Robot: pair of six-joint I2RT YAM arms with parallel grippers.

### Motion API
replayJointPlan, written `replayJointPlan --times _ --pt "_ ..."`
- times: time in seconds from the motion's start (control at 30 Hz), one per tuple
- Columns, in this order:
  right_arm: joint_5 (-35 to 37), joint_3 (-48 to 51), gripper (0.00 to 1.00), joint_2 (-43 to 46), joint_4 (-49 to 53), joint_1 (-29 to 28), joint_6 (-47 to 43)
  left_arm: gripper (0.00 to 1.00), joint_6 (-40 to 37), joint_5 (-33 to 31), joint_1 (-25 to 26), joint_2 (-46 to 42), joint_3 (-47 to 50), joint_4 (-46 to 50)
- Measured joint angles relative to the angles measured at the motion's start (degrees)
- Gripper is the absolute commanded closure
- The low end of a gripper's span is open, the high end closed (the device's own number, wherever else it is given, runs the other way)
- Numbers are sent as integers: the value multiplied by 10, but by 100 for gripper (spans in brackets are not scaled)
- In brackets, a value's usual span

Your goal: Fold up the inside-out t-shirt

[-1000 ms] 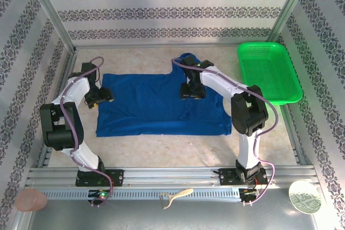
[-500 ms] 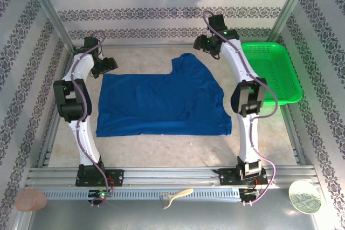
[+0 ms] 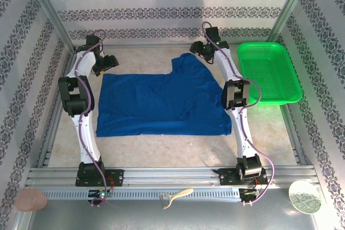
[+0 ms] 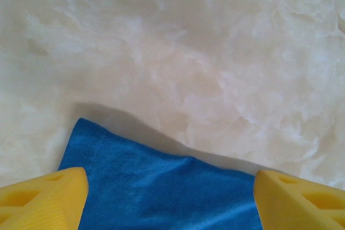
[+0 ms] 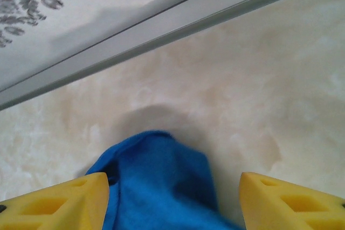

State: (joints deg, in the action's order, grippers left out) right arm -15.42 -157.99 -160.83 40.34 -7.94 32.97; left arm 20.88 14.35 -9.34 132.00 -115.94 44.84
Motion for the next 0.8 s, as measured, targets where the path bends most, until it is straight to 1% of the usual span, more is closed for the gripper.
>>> replayJointPlan --times 0.23,0.4,0.5,0.57,0.6,0.7,0.8 --pt "-26 -3 41 -24 -49 10 38 17 2 2 -12 33 -28 14" --pt "-52 -3 41 -36 -65 7 56 16 1 4 -13 73 -56 29" --pt "-66 -3 44 -40 -67 1 59 17 1 5 -13 87 -73 38" --pt "-75 -3 46 -43 -68 -4 62 19 1 6 -13 90 -86 40" --pt "-79 -3 50 -45 -68 -6 63 21 2 7 -13 94 -92 41" --pt "-89 -5 65 -49 -71 -9 72 37 1 11 -13 106 -100 41" --pt "-101 -5 87 -55 -75 -8 85 59 0 18 -13 108 -102 41"
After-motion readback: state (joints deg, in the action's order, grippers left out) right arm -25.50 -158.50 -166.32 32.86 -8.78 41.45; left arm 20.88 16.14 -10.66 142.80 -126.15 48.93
